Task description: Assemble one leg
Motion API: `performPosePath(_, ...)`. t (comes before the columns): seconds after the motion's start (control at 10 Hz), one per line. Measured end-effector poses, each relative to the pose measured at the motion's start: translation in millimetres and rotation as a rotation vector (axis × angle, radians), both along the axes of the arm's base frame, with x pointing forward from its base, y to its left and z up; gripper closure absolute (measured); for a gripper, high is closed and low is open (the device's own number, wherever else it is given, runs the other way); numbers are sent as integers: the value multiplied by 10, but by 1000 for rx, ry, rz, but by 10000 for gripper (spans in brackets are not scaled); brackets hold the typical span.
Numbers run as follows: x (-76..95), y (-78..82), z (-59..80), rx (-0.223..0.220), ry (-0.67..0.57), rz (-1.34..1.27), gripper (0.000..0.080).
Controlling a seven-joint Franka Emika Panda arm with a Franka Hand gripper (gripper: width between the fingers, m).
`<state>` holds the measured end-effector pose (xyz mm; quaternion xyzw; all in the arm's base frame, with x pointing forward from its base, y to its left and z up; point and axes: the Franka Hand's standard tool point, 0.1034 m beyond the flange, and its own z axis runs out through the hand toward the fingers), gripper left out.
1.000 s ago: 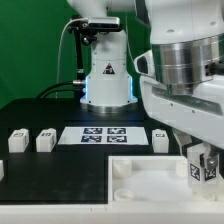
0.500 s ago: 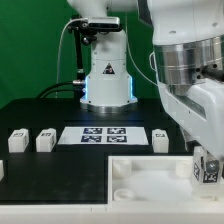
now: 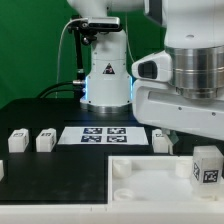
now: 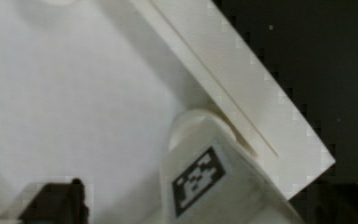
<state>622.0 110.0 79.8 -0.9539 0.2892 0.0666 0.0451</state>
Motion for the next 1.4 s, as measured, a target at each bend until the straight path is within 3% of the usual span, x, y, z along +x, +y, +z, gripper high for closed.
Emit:
performPosePath(0.3,29,9,9,-10,-57,482,151)
performPosePath(0.5,35,6,11,-8,-62,521,151)
performPosePath(0.6,35,8,10,-12,-58,480,275)
performPosePath(0.7,35,9,10,-13,-56,462,275)
performPosePath(0.8,33,20,11,-18,-47,363,425)
performPosePath(0.9,26,39,11,-22,-35,254,508)
performPosePath(1.2,27,68,6,-41,-9,-19,508)
performPosePath(1.4,31,116,0,-66,16,-335,508)
